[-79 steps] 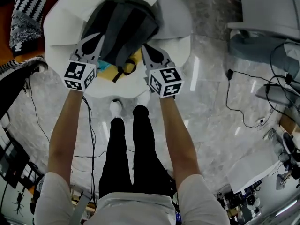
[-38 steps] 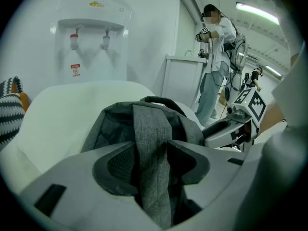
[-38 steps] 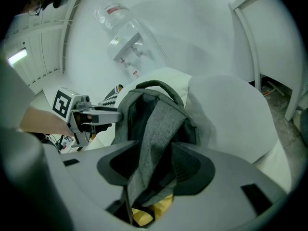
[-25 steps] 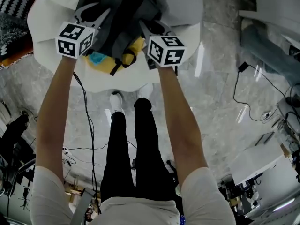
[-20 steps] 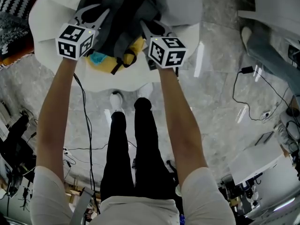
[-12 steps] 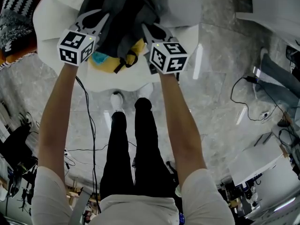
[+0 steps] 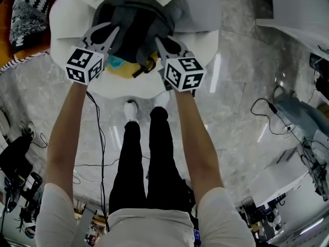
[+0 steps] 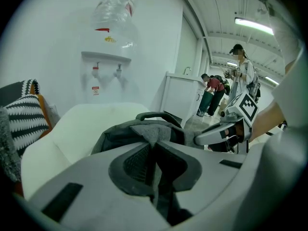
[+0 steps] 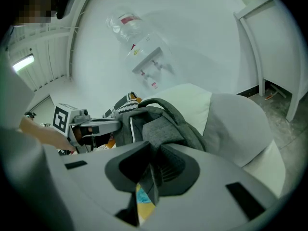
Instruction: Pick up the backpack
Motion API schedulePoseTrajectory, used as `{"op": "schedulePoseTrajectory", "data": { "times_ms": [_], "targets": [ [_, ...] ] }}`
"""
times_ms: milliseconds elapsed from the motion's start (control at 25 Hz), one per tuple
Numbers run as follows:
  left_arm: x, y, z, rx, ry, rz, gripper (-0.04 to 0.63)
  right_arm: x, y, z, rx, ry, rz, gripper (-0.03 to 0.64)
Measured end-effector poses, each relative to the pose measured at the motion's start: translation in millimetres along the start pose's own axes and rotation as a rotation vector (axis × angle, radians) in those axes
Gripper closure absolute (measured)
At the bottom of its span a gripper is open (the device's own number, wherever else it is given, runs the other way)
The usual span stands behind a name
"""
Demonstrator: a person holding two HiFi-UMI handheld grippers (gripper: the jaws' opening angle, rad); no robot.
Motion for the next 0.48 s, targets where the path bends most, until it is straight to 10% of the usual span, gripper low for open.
{"op": "schedulePoseTrajectory", "data": {
  "times_ms": [480],
  "targets": [
    [-26, -3, 68, 0.037, -0.033, -0.002, 0.560, -12, 62, 10, 0.016, 0.006, 0.026, 0.568]
  ]
}}
Point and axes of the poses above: the fingertips, and each gripper's own axes: z backward along the fingers, y to its left, x out of its top, the point moved 9 cm from there along z, backward along the fingers, and after that the axes turned 15 degrees about y, right-handed, at the moved point
